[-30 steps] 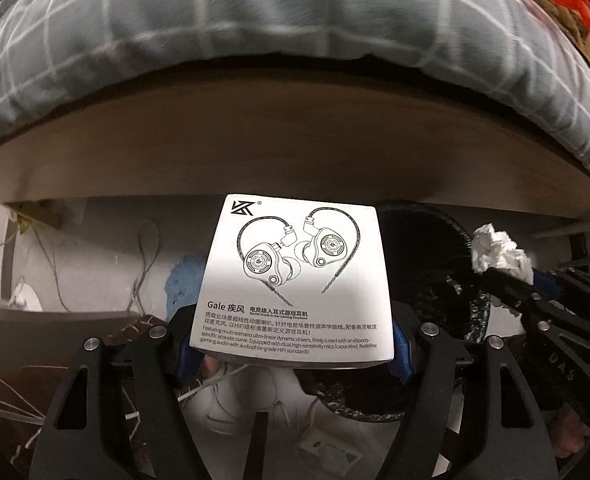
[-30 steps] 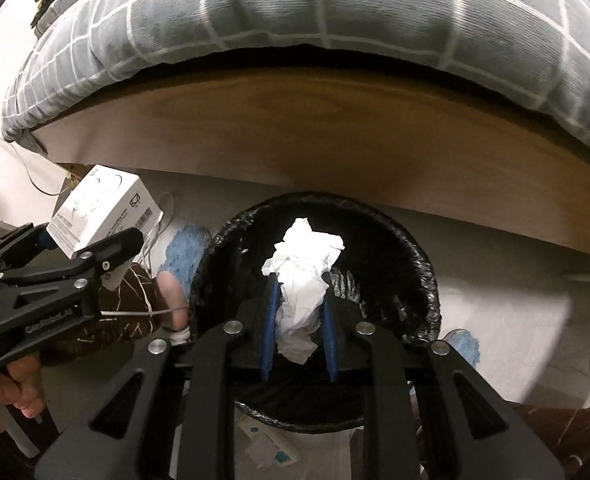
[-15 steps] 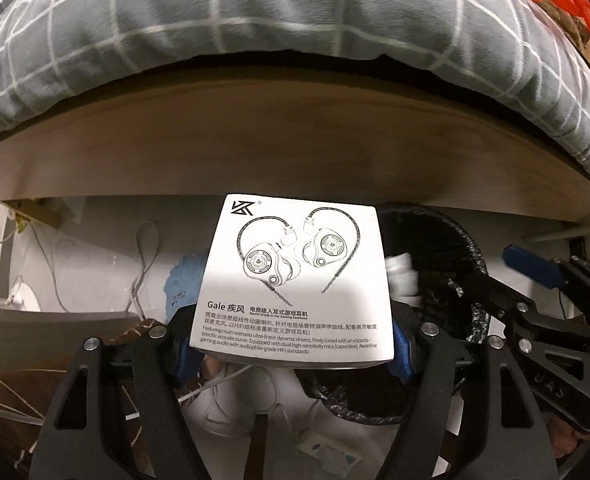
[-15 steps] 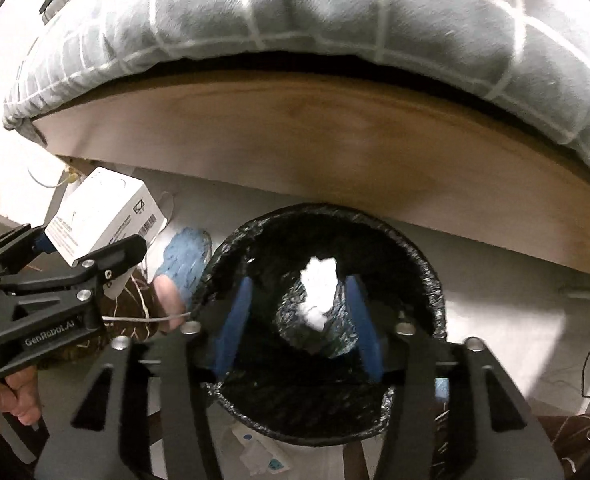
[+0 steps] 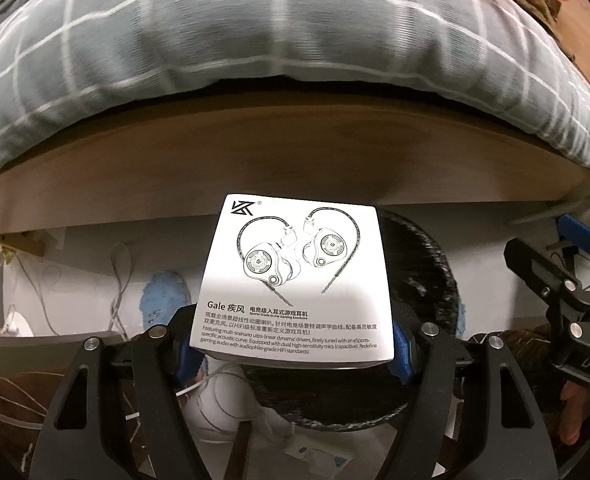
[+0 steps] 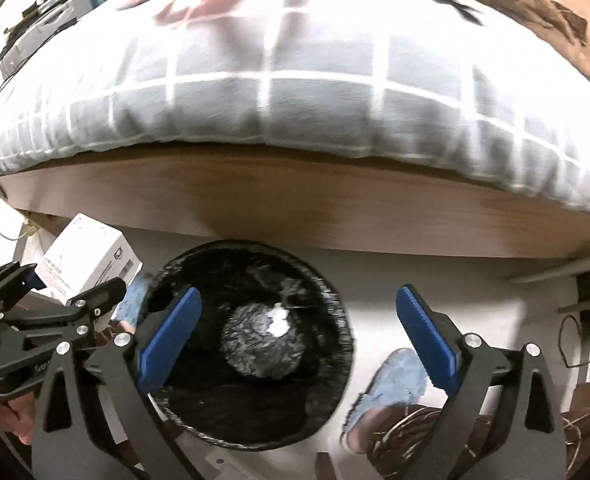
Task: Collect trash
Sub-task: 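Open right tool to drop tissue while left tool drops the box into bin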
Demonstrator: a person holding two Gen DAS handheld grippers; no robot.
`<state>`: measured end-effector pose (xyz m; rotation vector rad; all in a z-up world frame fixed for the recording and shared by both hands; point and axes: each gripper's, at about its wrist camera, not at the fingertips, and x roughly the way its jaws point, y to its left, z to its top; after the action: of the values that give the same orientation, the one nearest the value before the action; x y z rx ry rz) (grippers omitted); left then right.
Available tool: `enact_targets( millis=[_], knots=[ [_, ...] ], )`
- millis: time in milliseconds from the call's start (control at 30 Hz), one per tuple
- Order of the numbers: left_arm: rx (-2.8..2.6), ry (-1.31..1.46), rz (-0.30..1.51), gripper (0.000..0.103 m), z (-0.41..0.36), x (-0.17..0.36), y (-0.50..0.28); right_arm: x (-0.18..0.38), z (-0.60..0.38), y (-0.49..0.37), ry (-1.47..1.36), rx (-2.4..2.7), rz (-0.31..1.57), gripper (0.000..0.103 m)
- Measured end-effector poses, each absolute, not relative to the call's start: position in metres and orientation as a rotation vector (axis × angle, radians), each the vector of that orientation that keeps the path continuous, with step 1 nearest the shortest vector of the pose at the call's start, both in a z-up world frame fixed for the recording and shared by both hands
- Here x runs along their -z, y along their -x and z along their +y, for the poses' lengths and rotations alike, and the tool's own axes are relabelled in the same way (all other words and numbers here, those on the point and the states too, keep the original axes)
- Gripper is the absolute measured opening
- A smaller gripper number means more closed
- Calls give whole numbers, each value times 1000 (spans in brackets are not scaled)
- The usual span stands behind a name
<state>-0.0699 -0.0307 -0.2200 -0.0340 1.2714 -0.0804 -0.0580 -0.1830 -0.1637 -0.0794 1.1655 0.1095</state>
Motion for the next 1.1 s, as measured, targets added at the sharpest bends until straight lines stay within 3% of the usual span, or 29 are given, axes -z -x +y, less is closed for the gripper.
enact_targets(
  millis=[767, 1100],
  knots=[
    [201, -55, 1281, 71, -102, 220, 79, 154, -246, 79, 59, 4, 1150, 95],
    [152, -82, 1204, 94, -96, 201, 84, 143, -238, 76, 63, -9, 1118, 95]
  ],
)
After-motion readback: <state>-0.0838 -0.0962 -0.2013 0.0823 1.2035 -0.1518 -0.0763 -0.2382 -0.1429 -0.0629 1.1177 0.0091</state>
